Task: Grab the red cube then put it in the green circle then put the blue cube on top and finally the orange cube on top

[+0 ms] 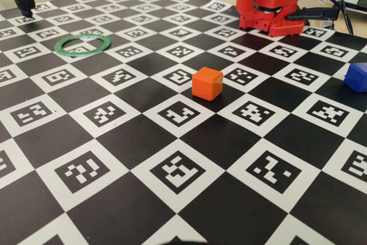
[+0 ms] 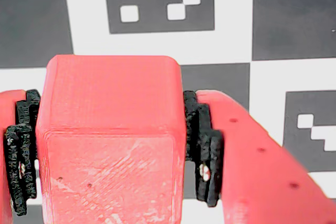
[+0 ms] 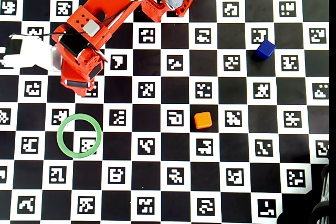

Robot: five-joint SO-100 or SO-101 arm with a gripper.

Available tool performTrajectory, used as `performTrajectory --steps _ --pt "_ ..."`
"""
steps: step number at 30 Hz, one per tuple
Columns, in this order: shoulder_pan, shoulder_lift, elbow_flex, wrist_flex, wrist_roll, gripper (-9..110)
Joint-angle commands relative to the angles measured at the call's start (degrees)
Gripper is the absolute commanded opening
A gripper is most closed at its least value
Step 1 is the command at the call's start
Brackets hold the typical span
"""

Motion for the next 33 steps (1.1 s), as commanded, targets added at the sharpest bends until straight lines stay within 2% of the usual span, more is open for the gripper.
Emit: performTrajectory --steps 1,9,19,33 --pt "-1.1 -1.2 -13.3 3.9 -2.0 2" --pt "-5.1 -8.9 -26.7 9.1 -1.8 2" --pt "-8.4 -19.7 -38.1 8.4 0.5 2" --pt "-7.5 -31.3 -42.3 -1.6 2.3 2"
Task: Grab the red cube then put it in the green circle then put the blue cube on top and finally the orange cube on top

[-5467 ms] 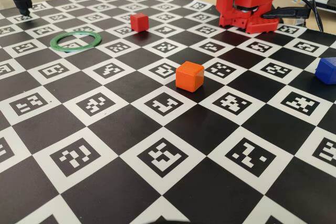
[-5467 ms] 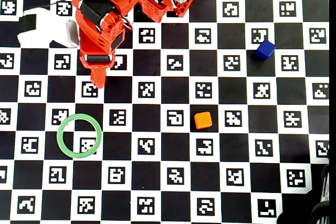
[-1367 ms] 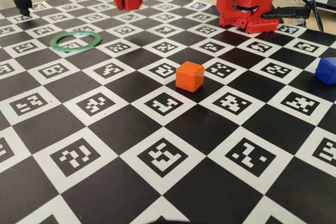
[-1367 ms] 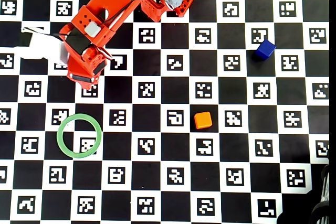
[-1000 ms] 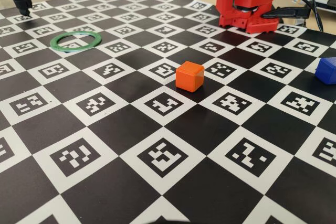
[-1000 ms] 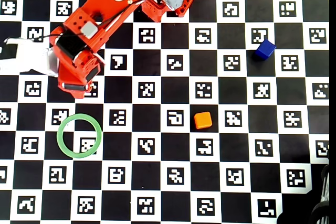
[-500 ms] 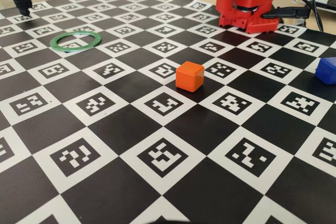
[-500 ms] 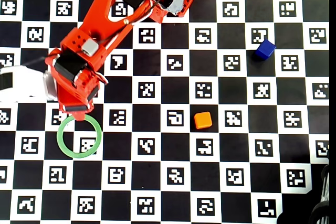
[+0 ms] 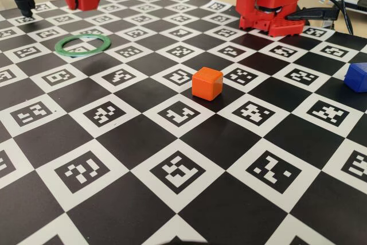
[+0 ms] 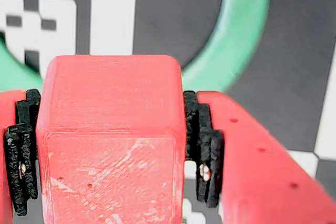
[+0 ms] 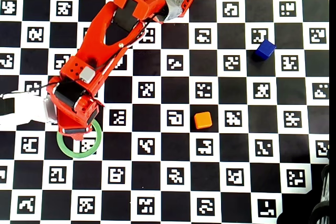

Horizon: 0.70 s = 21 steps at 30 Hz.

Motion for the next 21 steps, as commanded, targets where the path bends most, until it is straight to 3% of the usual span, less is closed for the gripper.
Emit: performTrajectory --steps 1,21 --pt "0.8 0.4 -7.0 -2.6 0.3 2" --pt "0.7 -5.1 -6.4 -7.6 1.7 1"
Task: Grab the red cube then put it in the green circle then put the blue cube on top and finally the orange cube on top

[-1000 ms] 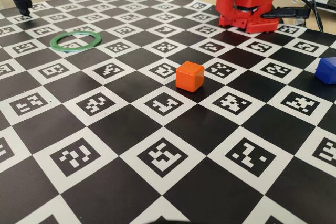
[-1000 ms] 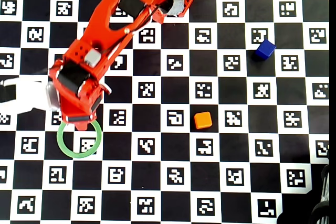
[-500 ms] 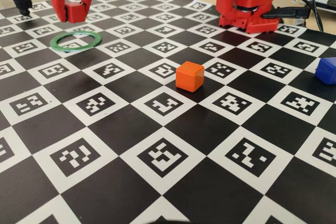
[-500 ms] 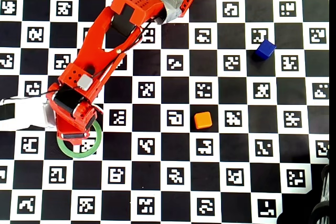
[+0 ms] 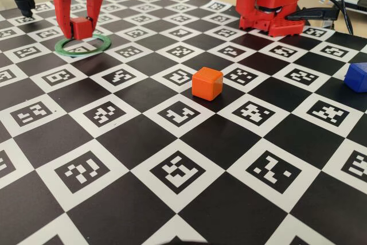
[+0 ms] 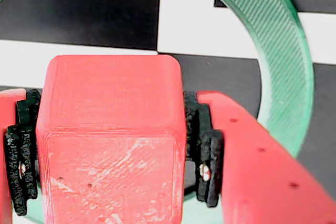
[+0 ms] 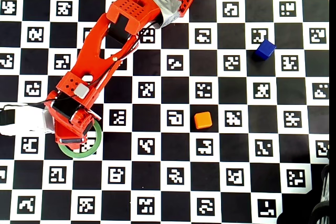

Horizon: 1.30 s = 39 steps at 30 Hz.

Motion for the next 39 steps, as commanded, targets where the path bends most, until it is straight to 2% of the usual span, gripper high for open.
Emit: performTrajectory --steps 1,34,39 --pt "0.2 3.2 -3.9 -1.6 0.6 1" --pt "-0.3 4.7 5.0 -4.8 1.4 1" --pt "-0.2 4.8 5.7 -5.4 2.2 10"
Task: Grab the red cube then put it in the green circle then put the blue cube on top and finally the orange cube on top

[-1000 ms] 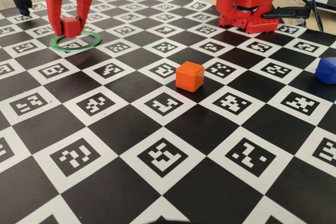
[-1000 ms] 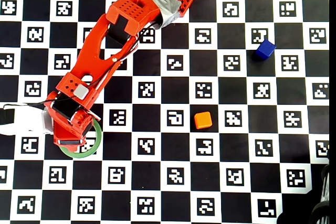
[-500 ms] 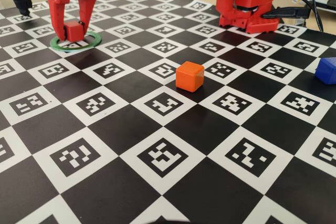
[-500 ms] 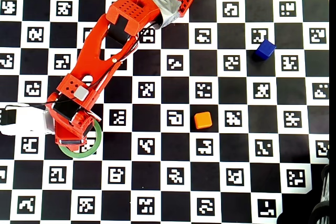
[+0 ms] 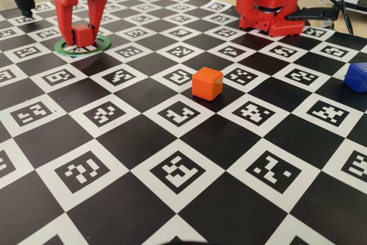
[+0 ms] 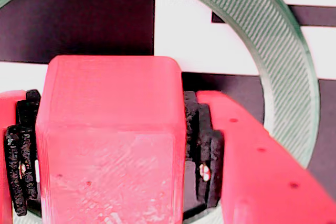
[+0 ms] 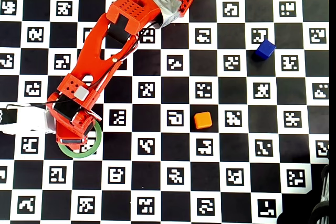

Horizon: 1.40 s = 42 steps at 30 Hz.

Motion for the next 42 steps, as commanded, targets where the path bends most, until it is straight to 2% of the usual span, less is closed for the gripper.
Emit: performTrajectory --steps 1,3,7,11,25,42 --pt "-0.2 4.6 0.1 -0.9 0.8 12" --pt "-0.2 4.6 0.1 -0.9 1.0 16" --pt "-0.2 4.6 0.1 -0.8 1.3 29" --pt "-0.1 4.6 0.1 -0.7 1.5 34" --pt "0.1 5.2 0.1 -0.3 1.4 39" --pt "0.4 15.0 -5.1 7.0 1.4 40"
